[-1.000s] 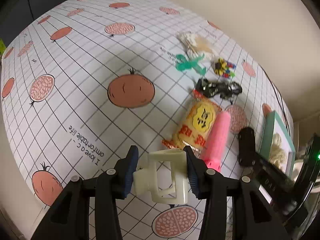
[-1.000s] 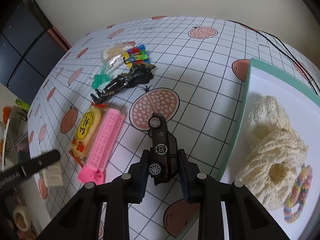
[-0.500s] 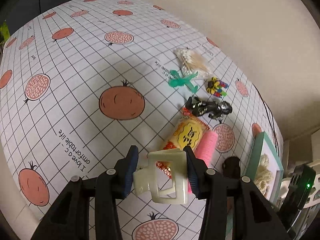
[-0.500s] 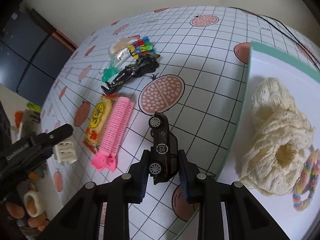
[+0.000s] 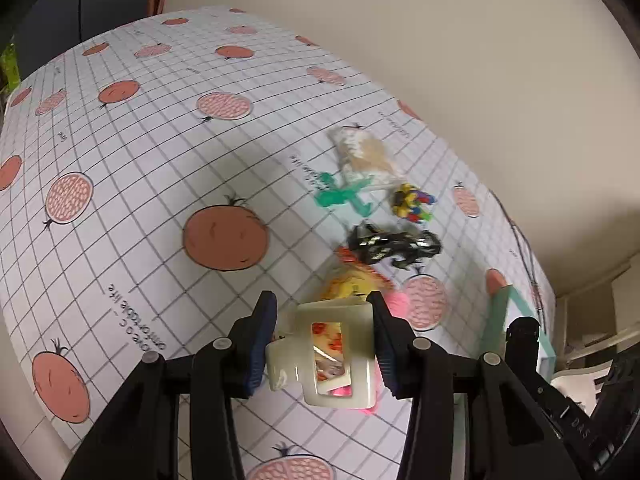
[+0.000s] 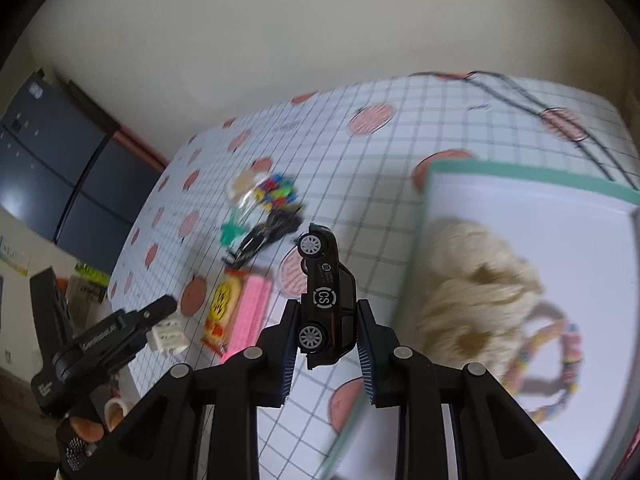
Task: Organize objects
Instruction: 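Carry the claw clip and toy car over the white tray with both tools, then open both tools to drop the claw clip and toy car into the tray, then withdraw both tools from the tray toward the pink roller and snack packet, then grasp the yellow snack packet with the left tool while the right tool grasps the pink hair roller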
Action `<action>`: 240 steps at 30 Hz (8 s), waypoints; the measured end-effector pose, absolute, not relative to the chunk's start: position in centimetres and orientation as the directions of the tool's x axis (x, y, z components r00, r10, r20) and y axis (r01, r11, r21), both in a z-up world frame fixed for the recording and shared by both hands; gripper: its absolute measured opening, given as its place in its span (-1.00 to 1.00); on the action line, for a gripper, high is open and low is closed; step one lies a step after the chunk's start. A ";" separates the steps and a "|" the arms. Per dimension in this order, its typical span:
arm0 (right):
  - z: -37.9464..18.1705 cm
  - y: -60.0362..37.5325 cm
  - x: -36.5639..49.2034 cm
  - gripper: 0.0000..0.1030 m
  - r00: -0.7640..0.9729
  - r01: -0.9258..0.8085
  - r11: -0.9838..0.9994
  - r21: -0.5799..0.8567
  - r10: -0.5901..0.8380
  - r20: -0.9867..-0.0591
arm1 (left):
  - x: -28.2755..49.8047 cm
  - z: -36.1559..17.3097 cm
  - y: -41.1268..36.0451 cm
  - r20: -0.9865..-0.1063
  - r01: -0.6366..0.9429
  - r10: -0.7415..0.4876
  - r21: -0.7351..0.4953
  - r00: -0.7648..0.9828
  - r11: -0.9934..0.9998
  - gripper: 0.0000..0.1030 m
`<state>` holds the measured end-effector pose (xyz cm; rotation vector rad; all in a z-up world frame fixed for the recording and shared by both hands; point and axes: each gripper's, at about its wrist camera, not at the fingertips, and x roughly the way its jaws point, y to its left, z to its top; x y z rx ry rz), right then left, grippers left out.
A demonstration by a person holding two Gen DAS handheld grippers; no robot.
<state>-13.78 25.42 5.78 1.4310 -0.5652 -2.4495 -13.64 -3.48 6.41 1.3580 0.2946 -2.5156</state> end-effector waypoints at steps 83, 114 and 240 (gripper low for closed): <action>5.9 32.1 -13.4 -0.30 -0.570 -0.171 -0.973 0.157 -0.032 -0.821 | -13.3 3.0 10.5 -0.871 -0.132 0.109 -0.051 -0.479 -0.990 0.12; 5.5 30.8 -13.7 1.00 -0.579 -0.159 -0.982 0.103 0.008 -0.816 | -15.5 4.5 3.0 -0.824 0.065 -0.065 0.035 -0.563 -0.997 1.00; 0.0 12.5 -17.7 -0.33 -0.351 0.025 -0.992 0.126 -0.127 -0.928 | -17.4 0.7 -1.6 -0.895 -0.102 -0.124 0.185 -0.429 -0.978 0.14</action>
